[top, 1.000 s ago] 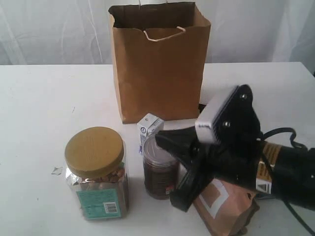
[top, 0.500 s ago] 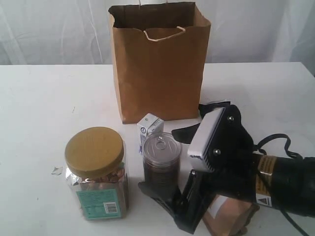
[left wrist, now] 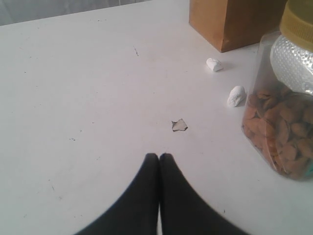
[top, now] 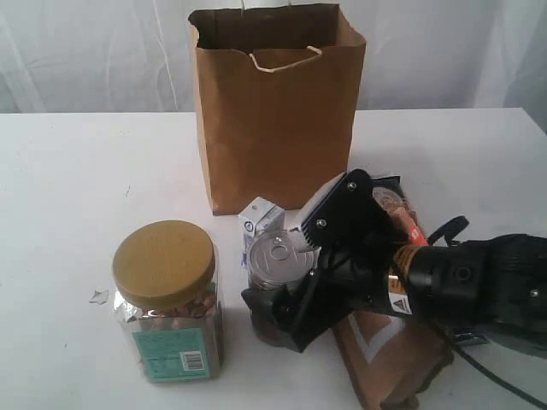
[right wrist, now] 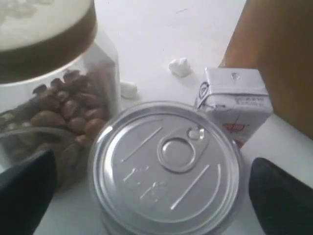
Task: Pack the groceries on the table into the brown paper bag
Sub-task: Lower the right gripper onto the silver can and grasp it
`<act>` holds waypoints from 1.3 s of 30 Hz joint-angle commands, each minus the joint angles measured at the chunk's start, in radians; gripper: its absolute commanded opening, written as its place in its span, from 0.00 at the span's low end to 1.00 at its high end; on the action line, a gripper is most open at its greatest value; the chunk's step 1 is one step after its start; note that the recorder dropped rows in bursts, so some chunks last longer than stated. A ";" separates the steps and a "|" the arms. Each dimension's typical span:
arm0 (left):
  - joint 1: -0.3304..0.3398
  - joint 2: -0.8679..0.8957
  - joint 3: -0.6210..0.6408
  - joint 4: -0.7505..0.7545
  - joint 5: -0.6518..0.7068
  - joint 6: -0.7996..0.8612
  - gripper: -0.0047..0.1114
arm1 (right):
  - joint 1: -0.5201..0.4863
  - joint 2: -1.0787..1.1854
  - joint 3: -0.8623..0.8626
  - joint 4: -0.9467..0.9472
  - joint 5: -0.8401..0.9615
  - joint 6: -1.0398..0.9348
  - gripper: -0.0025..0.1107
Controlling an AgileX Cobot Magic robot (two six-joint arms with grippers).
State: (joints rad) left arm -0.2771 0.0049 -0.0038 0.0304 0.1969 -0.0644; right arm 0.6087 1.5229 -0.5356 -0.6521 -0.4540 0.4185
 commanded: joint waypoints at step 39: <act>-0.004 -0.005 0.004 -0.001 -0.002 0.002 0.04 | 0.000 0.053 -0.044 0.137 -0.051 -0.009 0.02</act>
State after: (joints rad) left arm -0.2771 0.0049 -0.0038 0.0304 0.1969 -0.0644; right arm 0.6087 1.5961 -0.5691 -0.5196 -0.4825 0.3442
